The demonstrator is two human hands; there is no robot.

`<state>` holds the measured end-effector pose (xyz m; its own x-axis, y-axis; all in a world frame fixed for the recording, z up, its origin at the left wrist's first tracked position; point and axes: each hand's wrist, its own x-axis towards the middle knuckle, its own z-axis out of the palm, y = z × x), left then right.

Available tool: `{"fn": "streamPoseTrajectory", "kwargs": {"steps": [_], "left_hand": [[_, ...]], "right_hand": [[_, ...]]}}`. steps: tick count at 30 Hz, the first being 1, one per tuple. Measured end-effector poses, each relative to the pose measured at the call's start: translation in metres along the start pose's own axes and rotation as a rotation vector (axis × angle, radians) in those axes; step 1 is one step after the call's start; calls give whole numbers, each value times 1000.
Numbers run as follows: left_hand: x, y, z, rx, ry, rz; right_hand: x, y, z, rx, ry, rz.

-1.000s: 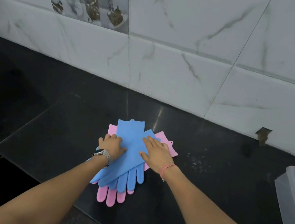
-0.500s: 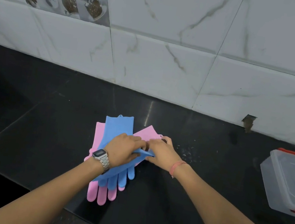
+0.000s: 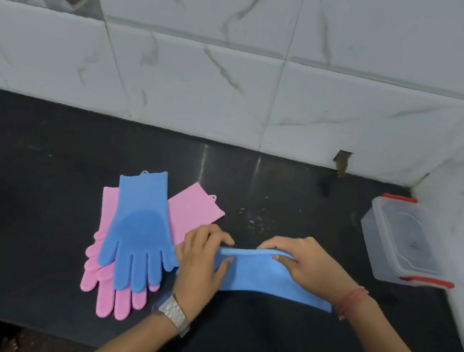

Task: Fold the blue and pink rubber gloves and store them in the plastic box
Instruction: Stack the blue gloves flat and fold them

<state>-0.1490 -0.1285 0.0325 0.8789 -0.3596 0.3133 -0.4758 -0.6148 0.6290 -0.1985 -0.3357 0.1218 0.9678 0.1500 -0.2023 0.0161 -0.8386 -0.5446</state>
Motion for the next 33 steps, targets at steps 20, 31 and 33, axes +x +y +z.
{"fn": "streamPoseTrajectory", "kwargs": {"steps": [20,31,33], "left_hand": [[-5,120,92,-1768,-531,-1091],[58,108,116,-1631,-552,-1136],[52,89,125,-1455,-560,-1121]], "right_hand": [[-79,-30,-12,-463,80,356],[-58,3,26,-409,145,336],[-50,18,47,-391,66,348]]}}
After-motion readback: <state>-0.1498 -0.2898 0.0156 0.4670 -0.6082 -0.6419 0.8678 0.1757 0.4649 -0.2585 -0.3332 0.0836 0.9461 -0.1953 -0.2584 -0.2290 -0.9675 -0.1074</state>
